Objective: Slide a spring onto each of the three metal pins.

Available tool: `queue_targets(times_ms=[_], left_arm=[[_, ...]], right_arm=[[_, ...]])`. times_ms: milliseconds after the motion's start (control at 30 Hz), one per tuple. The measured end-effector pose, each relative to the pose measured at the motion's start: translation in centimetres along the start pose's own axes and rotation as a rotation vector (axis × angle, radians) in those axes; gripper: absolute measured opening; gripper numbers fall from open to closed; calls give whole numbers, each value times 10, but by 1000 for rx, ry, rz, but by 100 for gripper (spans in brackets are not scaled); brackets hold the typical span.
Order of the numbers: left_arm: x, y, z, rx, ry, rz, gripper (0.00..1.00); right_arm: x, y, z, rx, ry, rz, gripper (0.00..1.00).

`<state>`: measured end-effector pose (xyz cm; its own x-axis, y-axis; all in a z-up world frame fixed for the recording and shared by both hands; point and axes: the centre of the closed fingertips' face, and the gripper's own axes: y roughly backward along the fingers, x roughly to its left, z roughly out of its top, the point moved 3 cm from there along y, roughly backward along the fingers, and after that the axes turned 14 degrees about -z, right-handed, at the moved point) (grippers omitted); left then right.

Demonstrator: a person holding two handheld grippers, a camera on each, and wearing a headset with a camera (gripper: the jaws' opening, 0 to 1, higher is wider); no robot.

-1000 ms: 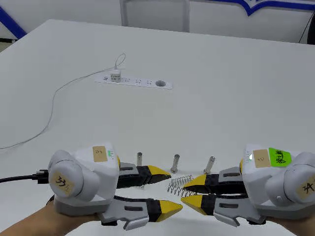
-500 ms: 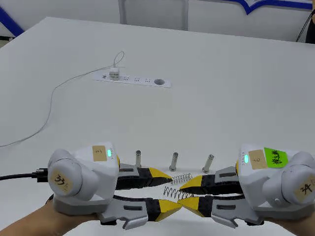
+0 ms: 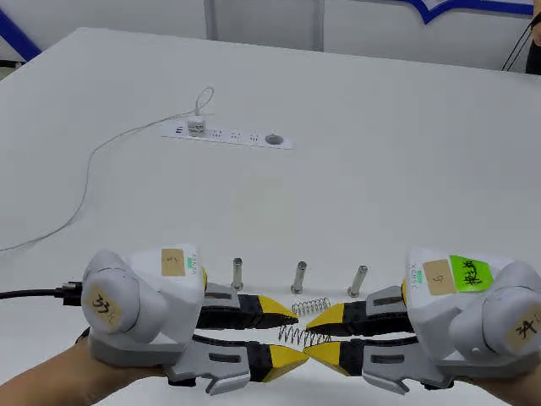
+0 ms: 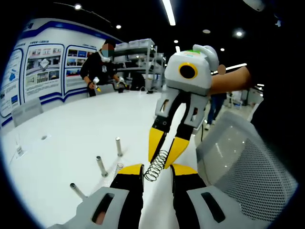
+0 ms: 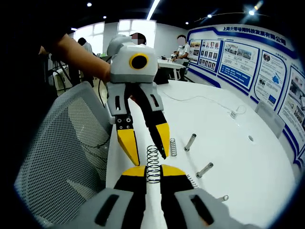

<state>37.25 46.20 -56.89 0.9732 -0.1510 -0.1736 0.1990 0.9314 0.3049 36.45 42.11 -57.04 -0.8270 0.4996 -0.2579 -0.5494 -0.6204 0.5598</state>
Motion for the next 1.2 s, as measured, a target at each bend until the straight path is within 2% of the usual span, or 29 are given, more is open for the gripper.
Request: queue_targets(times_ms=[67,133,167,500,767,1200], left_arm=[[0,0,-1,8,-2,-2,22],[1,1,-1,15,-12,7,16],[1,1,0,15,-9,-1,16],[0,2,-1,11,-9,-12,14],[-3,5,-3,56,-72,-26,10],[0,5,4,59,-127,-34,8]], right_arm=[[0,0,-1,0,5,2,10],[4,1,-2,3,13,23,10],[3,1,-3,6,24,10,10],[2,2,-1,-3,29,17,10],[5,-1,-1,-14,38,37,10],[1,1,2,-13,54,20,11]])
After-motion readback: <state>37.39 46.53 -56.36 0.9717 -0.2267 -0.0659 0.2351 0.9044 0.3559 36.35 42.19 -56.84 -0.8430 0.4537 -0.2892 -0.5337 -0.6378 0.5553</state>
